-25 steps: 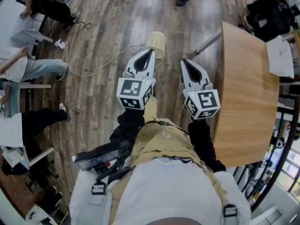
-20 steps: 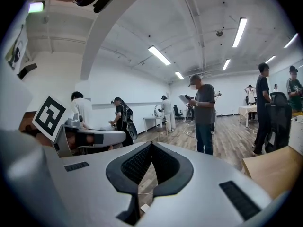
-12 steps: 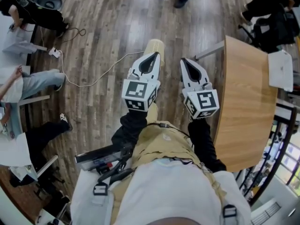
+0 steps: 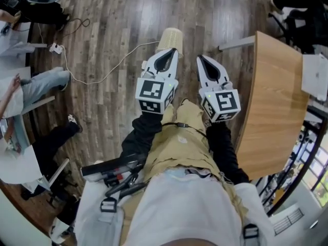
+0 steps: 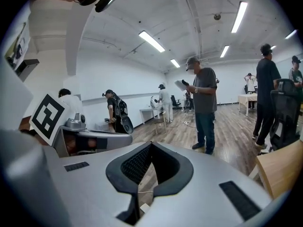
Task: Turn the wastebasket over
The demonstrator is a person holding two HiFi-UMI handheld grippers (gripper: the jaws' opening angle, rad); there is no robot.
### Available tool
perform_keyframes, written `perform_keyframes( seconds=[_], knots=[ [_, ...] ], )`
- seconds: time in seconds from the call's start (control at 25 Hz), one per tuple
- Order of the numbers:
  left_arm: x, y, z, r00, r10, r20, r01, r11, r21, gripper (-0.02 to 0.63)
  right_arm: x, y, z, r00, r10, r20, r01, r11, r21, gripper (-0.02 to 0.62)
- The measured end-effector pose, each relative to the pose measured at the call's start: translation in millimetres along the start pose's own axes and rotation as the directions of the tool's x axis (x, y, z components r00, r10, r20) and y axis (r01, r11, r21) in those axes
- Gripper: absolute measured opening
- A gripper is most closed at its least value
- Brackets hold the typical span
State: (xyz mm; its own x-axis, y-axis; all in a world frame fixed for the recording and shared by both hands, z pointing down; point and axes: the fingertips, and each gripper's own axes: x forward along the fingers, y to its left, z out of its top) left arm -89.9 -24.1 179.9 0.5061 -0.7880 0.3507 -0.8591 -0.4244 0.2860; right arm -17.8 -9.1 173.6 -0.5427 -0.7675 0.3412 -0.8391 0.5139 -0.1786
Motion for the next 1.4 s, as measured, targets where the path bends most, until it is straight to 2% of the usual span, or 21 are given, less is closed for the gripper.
perform_keyframes(
  seconds=[0.16, 0.4, 0.64, 0.92, 1.24, 1.4],
  knots=[
    [19, -1, -32, 0.998, 0.020, -0.067, -0.021, 1.000, -0.017, 0.002, 8, -11, -29, 0.998, 0.032, -0.052, -0.030, 0.999, 0.041, 0.020],
    [44, 4, -60, 0.994, 0.047, -0.102, -0.049, 0.999, -0.011, 0.002, 27, -30, -65, 0.989, 0.087, -0.116, -0.080, 0.995, 0.061, 0.020],
    [71, 20, -108, 0.978, 0.062, -0.197, -0.064, 0.998, 0.000, 0.002, 44, -48, -106, 0.971, 0.136, -0.196, -0.123, 0.989, 0.079, 0.020],
    [100, 51, -186, 0.946, 0.087, -0.313, -0.094, 0.996, -0.008, 0.002, 73, -75, -187, 0.941, 0.154, -0.302, -0.111, 0.982, 0.155, 0.020],
    [118, 85, -306, 0.904, 0.084, -0.420, -0.106, 0.994, -0.028, 0.002, 113, -83, -309, 0.892, 0.197, -0.408, -0.119, 0.971, 0.208, 0.020],
    [135, 103, -354, 0.884, 0.092, -0.459, -0.125, 0.991, -0.043, 0.002, 140, -89, -363, 0.866, 0.214, -0.451, -0.116, 0.965, 0.234, 0.020]
  ],
)
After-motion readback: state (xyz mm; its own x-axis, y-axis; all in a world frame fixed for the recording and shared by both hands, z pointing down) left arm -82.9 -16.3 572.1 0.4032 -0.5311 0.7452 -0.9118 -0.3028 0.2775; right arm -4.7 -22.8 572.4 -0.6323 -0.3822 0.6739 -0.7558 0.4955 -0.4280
